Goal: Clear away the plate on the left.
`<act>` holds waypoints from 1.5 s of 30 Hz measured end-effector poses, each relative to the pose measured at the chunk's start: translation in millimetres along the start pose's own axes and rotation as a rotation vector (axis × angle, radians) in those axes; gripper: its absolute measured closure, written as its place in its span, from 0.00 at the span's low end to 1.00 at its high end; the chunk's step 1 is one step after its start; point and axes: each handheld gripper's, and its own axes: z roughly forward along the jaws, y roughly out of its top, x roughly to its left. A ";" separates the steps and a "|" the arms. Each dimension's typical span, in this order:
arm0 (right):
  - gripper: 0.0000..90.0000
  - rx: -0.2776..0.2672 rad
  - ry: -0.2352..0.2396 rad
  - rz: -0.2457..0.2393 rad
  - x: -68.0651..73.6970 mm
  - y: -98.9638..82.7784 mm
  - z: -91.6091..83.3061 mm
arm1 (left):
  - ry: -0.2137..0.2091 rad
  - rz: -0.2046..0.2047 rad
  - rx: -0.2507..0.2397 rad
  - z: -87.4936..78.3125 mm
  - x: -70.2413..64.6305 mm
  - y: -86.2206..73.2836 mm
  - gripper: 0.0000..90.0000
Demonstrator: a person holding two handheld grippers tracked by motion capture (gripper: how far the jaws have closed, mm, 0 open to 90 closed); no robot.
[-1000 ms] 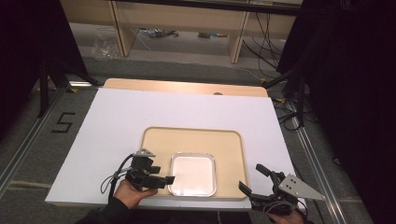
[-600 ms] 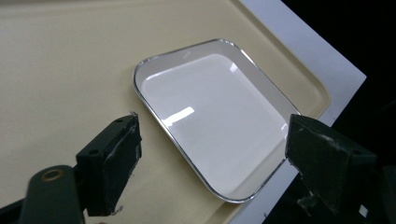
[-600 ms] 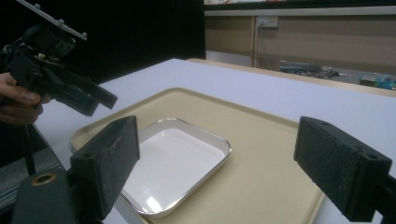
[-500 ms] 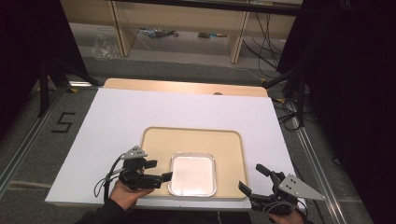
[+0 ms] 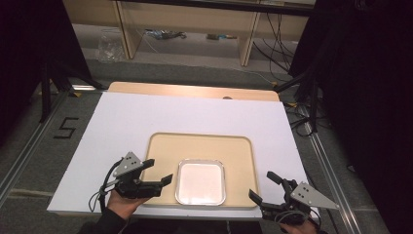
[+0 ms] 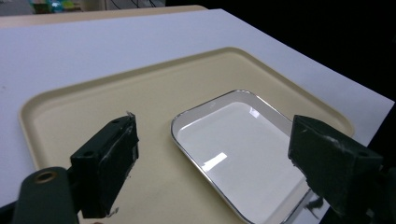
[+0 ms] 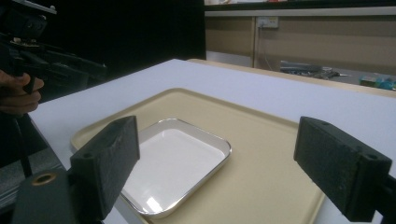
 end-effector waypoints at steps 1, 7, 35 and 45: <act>0.17 0.000 0.000 0.000 0.0 0.0 0.0 | -0.006 0.016 -0.013 -1.6 0.6 0.2 0.18; 0.17 0.000 0.000 0.000 0.1 -0.1 0.0 | 0.008 0.056 -0.044 -9.4 -2.8 -0.2 0.18; 0.17 -0.004 -0.011 0.004 1.1 -0.3 0.2 | 0.029 0.099 -0.042 -42.5 -12.6 -15.2 0.18; 0.17 -0.009 -0.013 0.002 1.1 -0.5 0.6 | 0.058 0.089 -0.062 -54.7 -13.3 -20.5 0.18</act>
